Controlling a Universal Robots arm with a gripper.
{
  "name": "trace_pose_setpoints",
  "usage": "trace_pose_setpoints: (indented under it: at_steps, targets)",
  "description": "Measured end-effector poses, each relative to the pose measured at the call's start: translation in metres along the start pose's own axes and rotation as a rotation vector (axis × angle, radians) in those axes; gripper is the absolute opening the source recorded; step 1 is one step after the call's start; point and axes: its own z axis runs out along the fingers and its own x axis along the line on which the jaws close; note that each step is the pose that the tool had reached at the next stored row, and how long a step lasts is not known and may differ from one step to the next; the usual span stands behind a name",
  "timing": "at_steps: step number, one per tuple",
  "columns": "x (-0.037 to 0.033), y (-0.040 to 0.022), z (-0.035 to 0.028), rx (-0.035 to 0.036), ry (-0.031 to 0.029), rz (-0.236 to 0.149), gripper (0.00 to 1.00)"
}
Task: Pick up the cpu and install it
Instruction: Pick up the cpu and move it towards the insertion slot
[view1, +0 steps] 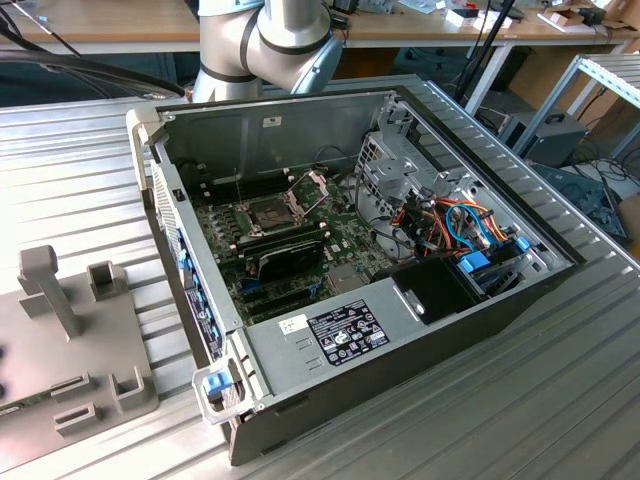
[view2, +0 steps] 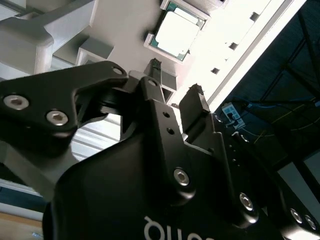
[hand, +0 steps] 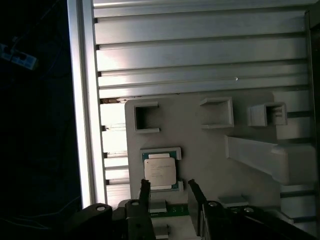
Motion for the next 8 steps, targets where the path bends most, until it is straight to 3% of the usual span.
trace_pose_setpoints:
  at_steps: [2, 4, 5, 8]
  targets:
    - [0.0, 0.0, 0.0, 0.0, 0.0, 0.0, 0.54]
    - [0.0, -0.0001, 0.0, 0.0, 0.0, 0.0, 0.54]
    - [0.0, 0.0, 0.0, 0.0, 0.0, 0.0, 0.6]
    - [0.0, -0.0001, 0.0001, 0.0, 0.0, 0.0, 0.6]
